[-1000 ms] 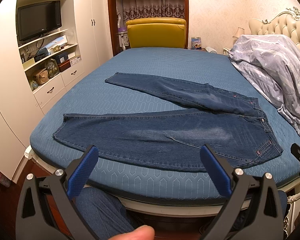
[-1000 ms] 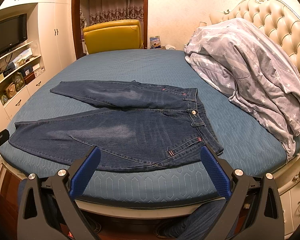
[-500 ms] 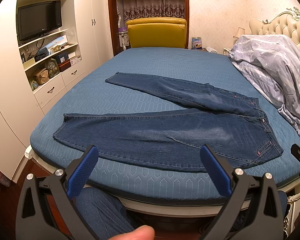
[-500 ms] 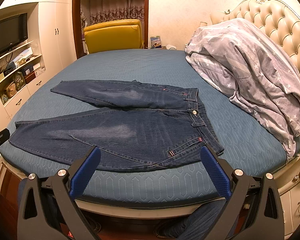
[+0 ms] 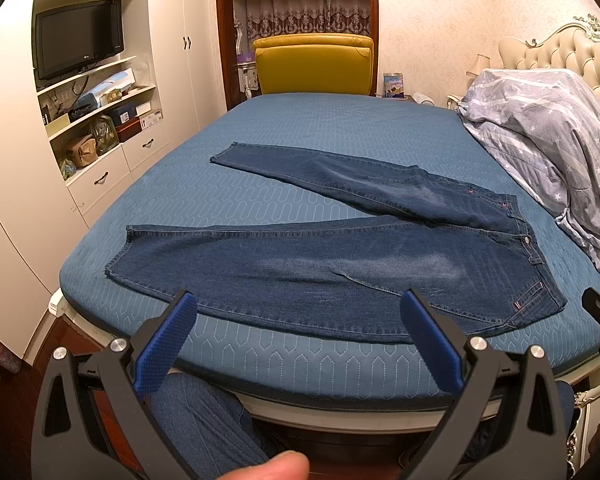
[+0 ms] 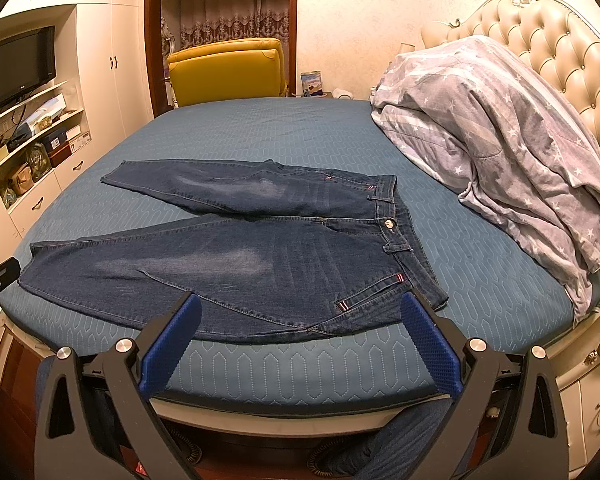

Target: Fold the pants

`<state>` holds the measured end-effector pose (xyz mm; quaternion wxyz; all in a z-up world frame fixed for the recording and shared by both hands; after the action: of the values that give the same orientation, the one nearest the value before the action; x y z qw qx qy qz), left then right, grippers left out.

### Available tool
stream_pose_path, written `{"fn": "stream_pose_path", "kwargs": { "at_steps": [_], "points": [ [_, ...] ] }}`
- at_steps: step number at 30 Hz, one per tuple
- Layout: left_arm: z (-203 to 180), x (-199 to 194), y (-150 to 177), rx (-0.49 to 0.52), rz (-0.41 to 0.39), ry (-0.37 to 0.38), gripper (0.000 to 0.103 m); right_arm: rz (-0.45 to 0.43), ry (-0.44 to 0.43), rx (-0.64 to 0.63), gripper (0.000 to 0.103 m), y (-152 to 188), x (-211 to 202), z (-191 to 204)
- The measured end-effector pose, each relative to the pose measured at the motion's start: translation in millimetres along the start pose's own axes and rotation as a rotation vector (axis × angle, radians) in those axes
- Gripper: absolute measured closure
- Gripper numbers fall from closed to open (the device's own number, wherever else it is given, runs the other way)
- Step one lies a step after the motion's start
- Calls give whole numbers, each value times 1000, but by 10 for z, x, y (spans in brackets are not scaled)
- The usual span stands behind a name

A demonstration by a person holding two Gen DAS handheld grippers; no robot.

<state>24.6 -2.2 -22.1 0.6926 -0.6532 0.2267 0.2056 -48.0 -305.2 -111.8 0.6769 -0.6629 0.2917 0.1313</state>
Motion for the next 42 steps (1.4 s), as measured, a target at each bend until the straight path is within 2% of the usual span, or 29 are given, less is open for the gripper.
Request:
{"fn": "stream_pose_path", "kwargs": {
  "at_steps": [9,13,15,18,21,24,25,28,31,34,37,38,39,40,41,42],
  "points": [
    [-4,35,21,-4,4,2,1,7,-4,7,6,-3,34,-11],
    [-8,207,71,-25,25,16,1,57,-73,61,6,14,272,27],
    [12,379,120,-51,51,60,1,91,-99,111,6,-12,454,-105],
    [125,701,180,-103,106,121,1,149,-107,197,6,-209,1021,-595],
    [266,1007,249,-133,166,132,1,206,16,224,6,-545,1852,-1205],
    [496,1306,353,-226,251,170,1,300,35,276,6,-818,2841,-1744],
    [572,1394,379,-243,273,156,1,323,47,289,6,-915,3201,-1914],
    [741,1573,450,-243,313,86,2,359,75,305,6,-1131,3900,-2165],
    [904,1699,494,-250,343,40,2,395,65,321,7,-1239,4460,-2285],
    [1055,1776,525,-263,368,-10,2,418,71,317,10,-1261,4896,-2374],
    [1161,1837,546,-277,390,-50,2,407,54,300,12,-1279,5091,-2357],
    [1156,1853,546,-281,397,-58,2,386,48,261,28,-1314,5106,-2309],
    [1165,1894,545,-282,406,-63,2,379,16,237,54,-1342,5126,-2270],
    [1162,1938,535,-280,413,-63,2,365,-26,204,64,-1399,5128,-2207],
    [1156,1973,517,-279,415,-58,2,359,-59,187,89,-1437,5101,-2155],
    [1122,2020,474,-272,418,-47,2,347,-74,170,89,-1487,5050,-2113]
  ]
}}
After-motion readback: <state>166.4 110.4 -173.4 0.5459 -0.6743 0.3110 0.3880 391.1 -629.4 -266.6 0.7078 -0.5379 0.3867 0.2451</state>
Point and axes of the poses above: each gripper's, at about its wrist camera, not at the fingertips, and x roughly the way its jaws point, z to its left, y to its underside, the point moved 3 cm from there along x, roughly the way its jaws point, and after that the axes turned 4 degrees about -z, right-handed, at the moved point
